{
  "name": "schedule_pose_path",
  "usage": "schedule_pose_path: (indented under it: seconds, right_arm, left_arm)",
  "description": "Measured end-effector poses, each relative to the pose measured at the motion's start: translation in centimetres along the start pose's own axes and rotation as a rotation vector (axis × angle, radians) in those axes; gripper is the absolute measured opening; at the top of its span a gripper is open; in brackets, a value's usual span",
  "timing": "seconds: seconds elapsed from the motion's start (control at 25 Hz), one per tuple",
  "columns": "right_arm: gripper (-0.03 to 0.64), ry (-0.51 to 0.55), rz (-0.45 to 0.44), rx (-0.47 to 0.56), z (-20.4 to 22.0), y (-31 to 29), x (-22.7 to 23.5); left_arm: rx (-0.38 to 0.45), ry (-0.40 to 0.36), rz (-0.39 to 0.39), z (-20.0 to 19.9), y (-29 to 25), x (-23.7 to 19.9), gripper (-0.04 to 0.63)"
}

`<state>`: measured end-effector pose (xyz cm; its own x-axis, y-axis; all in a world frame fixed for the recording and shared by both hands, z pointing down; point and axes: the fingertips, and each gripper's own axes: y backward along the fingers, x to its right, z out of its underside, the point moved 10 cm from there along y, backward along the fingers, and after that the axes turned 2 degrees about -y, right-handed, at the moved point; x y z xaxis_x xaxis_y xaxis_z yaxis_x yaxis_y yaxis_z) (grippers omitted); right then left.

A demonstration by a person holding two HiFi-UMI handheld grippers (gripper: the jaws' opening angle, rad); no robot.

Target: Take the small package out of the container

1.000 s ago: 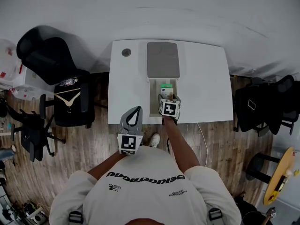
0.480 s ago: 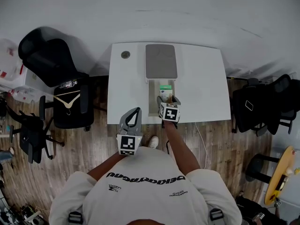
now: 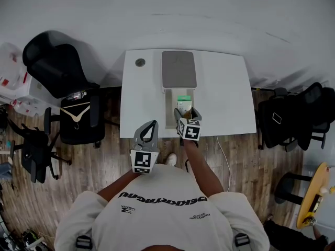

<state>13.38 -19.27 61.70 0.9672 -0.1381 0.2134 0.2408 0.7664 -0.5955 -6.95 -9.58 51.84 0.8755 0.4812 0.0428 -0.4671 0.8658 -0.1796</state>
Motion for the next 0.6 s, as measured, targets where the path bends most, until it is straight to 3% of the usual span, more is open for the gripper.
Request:
schedule_pose_path:
  seconds: [0.6]
  right_arm:
    - [0.341,0.008,-0.049,0.134,-0.9,4.5,-1.6]
  left_arm:
    - [0.013,-0.01,0.005,-0.2,1.4,0.6,-0.005]
